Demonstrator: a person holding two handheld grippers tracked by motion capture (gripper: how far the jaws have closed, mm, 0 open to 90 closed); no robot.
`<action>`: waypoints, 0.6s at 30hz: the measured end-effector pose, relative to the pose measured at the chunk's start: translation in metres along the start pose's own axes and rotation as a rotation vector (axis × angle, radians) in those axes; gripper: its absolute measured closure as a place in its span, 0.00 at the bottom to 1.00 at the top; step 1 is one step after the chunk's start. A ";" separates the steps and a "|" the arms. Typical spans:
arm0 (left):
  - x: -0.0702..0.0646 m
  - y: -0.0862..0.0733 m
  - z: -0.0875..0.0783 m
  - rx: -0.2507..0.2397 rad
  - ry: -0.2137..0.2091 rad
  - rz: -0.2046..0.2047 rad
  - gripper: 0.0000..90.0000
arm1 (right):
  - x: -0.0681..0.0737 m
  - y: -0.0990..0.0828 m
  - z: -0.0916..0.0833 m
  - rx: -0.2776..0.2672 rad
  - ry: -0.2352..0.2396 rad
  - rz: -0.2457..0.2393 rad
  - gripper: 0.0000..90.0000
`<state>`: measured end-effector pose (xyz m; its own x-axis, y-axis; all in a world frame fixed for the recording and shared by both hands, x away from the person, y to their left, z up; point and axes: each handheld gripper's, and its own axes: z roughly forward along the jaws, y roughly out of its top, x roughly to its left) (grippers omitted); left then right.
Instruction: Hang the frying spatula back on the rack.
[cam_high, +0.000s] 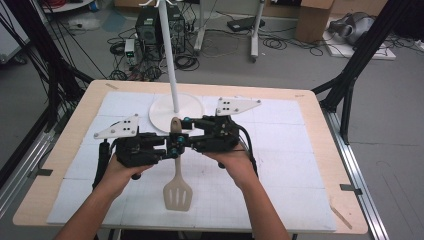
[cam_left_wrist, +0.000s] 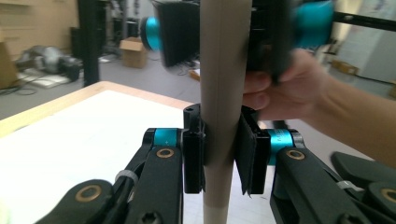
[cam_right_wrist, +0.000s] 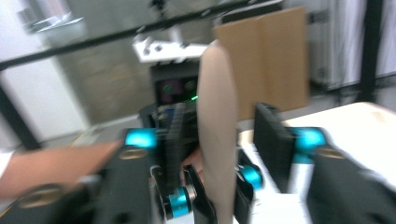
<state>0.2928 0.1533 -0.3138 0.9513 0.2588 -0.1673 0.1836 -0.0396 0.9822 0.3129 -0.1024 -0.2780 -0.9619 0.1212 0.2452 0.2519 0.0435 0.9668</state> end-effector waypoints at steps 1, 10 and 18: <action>0.001 0.001 -0.001 0.000 0.009 0.000 0.83 | 0.001 0.001 -0.007 -0.018 -0.020 -0.012 0.55; 0.020 0.036 -0.012 -0.027 0.114 0.021 0.83 | 0.019 -0.016 -0.091 -0.085 -0.411 -0.103 0.33; 0.047 0.078 -0.010 -0.049 0.164 0.016 0.83 | 0.019 -0.064 -0.152 -0.032 -0.754 -0.051 0.18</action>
<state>0.3494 0.1716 -0.2440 0.9000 0.4129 -0.1398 0.1528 0.0016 0.9883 0.2618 -0.2540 -0.3243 -0.6360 0.7658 0.0954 0.1946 0.0395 0.9801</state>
